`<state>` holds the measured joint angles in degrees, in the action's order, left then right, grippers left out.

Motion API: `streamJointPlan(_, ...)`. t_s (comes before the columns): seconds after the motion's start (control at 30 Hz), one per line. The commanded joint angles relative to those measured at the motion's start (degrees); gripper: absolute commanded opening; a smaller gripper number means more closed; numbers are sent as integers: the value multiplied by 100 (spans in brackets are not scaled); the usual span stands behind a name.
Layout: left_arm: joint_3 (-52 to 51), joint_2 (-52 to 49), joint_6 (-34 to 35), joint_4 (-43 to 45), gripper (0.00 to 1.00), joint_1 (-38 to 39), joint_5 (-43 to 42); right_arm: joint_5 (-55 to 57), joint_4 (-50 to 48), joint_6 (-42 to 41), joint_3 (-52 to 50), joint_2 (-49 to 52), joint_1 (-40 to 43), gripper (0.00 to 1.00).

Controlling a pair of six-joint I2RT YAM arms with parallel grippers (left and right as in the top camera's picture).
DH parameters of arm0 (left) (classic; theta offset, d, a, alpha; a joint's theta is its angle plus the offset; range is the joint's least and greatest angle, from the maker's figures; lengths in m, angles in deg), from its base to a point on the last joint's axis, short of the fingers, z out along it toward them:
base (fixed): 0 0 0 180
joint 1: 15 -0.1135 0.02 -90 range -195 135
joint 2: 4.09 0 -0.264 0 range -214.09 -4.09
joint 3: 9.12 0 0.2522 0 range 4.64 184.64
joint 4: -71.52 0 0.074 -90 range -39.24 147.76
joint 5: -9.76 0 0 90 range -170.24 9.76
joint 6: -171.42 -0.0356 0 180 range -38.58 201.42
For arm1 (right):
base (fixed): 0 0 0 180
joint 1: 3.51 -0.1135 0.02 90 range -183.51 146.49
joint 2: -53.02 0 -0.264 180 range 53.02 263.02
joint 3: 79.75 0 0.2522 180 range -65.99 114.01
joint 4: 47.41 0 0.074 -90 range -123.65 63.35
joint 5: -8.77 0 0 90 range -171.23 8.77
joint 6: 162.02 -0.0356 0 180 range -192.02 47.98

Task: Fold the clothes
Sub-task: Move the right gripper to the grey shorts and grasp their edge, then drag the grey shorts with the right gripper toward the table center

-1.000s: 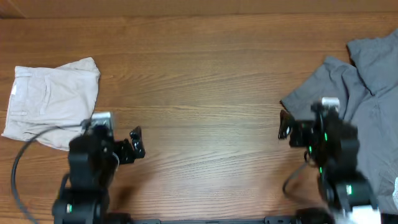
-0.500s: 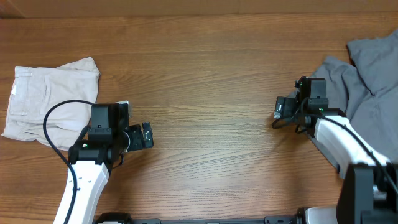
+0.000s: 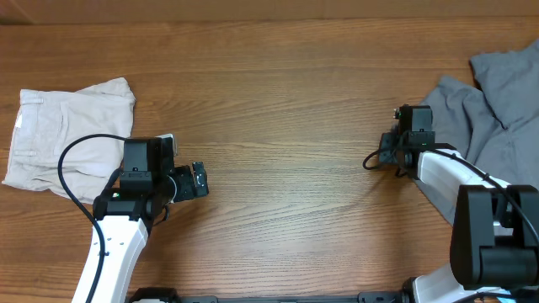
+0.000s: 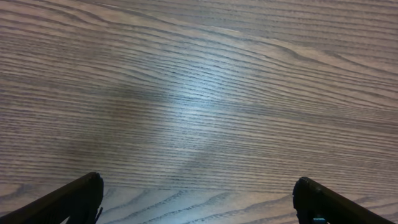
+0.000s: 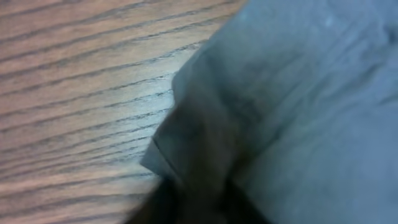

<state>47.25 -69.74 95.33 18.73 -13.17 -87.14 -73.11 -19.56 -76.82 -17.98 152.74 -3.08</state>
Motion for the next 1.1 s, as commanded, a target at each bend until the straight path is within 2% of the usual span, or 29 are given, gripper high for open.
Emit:
streamJointPlan(0.0, 129, 4, 114, 28, 100, -31, -72, 20, -9, -15, 153, -31, 17, 4)
streamJointPlan(0.13, 129, 4, 114, 42, 100, -31, -66, -264, 374, -11, 586, -341, -116, 4)
streamJointPlan(0.3, 129, 4, 114, 157, 100, -31, -68, -1381, 1093, 48, 2192, -905, -1099, 4)
streamJointPlan(0.4, 129, 4, 114, 188, 100, -31, -68, -1314, 802, 44, 3014, -907, -1779, 4)
streamJointPlan(0.47, 129, 4, 114, 188, 100, -31, -68, -1021, 39, 2, 3165, -907, -2149, 4)
streamJointPlan(0.5, 129, 4, 114, 188, 100, -31, -68, -881, -203, 2, 3163, -907, -2245, 15)
streamJointPlan(0.53, 129, 4, 114, 195, 100, -31, -68, -680, -393, -17, 3163, -905, -2334, 49)
streamJointPlan(0.57, 129, 4, 114, 197, 100, -31, -68, -511, -435, -98, 3163, -905, -2363, 67)
streamJointPlan(0.6, 129, 4, 114, 201, 100, -31, -68, -431, -391, -133, 3163, -905, -2361, 93)
streamJointPlan(0.63, 129, 4, 114, 201, 100, -31, -70, -389, -302, -125, 3163, -907, -2356, 100)
streamJointPlan(0.83, 129, 4, 111, 295, 100, -31, -588, 824, 1294, -168, 3163, -1040, -2006, 100)
streamJointPlan(0.93, 129, 4, 116, 470, 100, -28, -1185, 1517, 2031, -546, 3163, -1279, -1803, 100)
streamJointPlan(1.07, 129, 2, 538, 791, 100, 184, -2087, 1434, 2715, -879, 3163, -1823, -1375, 100)
